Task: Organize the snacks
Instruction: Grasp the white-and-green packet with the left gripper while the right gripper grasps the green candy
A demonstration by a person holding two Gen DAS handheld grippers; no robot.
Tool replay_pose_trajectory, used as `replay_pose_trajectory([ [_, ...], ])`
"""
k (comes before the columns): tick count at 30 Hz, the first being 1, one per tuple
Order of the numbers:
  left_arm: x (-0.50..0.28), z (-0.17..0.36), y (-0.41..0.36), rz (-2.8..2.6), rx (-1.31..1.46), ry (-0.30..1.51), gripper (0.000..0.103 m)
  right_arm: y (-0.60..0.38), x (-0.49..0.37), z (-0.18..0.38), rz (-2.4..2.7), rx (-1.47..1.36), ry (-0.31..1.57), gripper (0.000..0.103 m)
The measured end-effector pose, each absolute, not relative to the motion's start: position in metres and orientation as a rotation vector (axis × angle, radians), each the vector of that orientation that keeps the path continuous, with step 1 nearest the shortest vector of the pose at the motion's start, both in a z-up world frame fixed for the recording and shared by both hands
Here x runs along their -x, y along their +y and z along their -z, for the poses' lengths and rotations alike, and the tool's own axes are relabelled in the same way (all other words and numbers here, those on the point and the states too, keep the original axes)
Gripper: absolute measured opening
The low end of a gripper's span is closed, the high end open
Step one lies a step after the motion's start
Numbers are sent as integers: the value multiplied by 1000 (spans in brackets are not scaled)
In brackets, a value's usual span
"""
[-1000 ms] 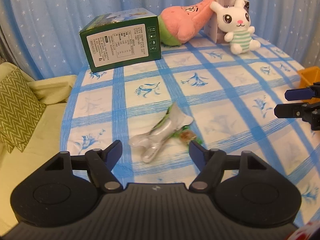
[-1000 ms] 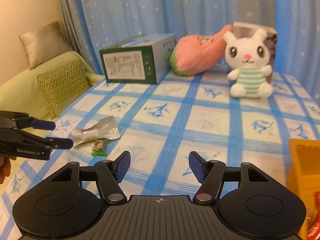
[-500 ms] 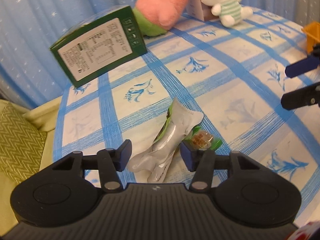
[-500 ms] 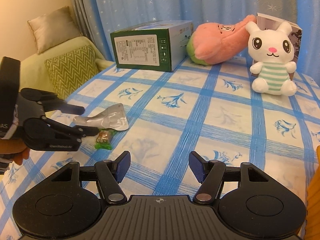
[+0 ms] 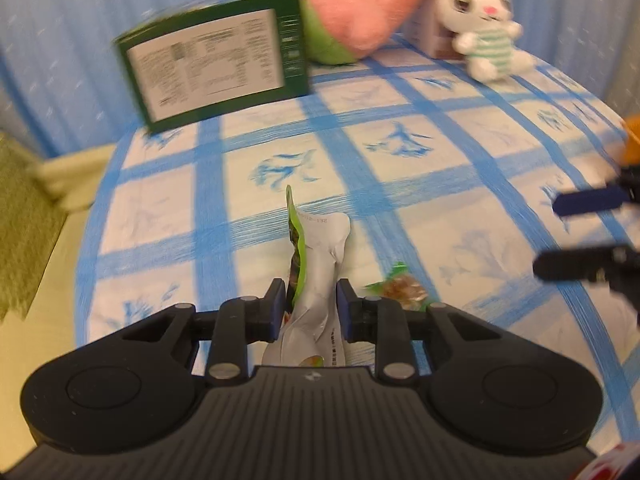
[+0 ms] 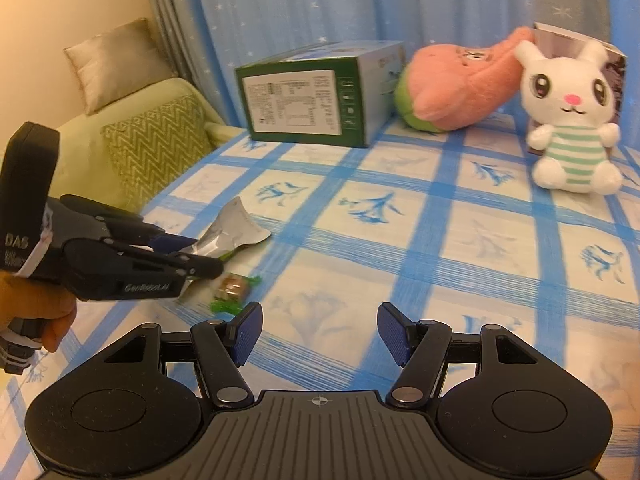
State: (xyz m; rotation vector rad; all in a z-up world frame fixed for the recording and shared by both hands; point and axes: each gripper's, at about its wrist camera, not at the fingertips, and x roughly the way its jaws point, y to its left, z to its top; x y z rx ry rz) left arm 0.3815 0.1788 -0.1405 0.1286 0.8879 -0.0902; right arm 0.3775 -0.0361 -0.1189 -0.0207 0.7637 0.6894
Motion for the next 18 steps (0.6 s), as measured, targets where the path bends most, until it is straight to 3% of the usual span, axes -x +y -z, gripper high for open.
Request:
replay_pose_trajectory([
  [10, -365, 134, 209, -19, -40, 911, 24, 10, -383, 135, -755, -13, 775, 64],
  [12, -363, 134, 213, -23, -33, 908, 24, 19, -386, 139, -763, -28, 780, 55],
  [18, -361, 134, 218, -22, -23, 888, 24, 46, -383, 152, -765, 13, 744, 53],
])
